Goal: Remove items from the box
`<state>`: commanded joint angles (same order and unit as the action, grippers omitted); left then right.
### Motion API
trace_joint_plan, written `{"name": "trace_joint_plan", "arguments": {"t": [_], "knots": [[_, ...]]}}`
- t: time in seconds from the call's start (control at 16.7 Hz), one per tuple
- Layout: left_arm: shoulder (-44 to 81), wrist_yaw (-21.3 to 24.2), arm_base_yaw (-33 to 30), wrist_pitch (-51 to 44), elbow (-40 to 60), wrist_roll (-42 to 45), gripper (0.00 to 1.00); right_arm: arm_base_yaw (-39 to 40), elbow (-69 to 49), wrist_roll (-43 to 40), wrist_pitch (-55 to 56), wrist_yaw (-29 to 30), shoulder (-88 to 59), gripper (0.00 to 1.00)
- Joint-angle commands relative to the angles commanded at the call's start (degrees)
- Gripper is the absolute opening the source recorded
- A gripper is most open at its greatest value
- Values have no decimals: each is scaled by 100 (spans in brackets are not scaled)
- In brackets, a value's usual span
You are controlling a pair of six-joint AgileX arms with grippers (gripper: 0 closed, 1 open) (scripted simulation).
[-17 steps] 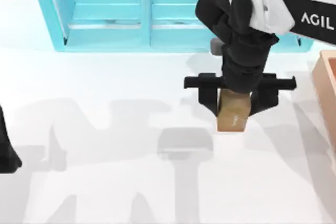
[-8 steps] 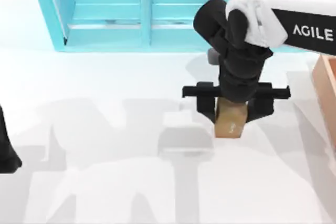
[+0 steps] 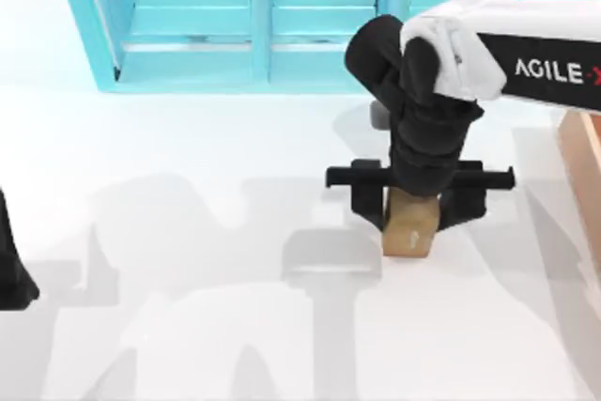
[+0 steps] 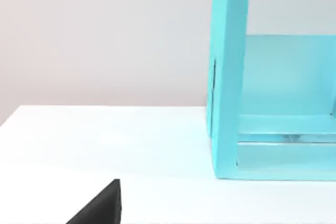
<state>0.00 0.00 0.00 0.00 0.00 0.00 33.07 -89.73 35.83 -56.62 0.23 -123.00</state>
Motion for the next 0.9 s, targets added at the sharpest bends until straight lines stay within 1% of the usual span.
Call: {"name": "trace_joint_plan", "arguments": {"t": [0.66, 0.72, 0.9], "knots": [[0, 0, 0, 0, 0, 0, 100, 0, 0, 0, 0, 0, 0, 98], [0, 0, 0, 0, 0, 0, 100, 0, 0, 0, 0, 0, 0, 100], [0, 0, 0, 0, 0, 0, 100, 0, 0, 0, 0, 0, 0, 100]]}}
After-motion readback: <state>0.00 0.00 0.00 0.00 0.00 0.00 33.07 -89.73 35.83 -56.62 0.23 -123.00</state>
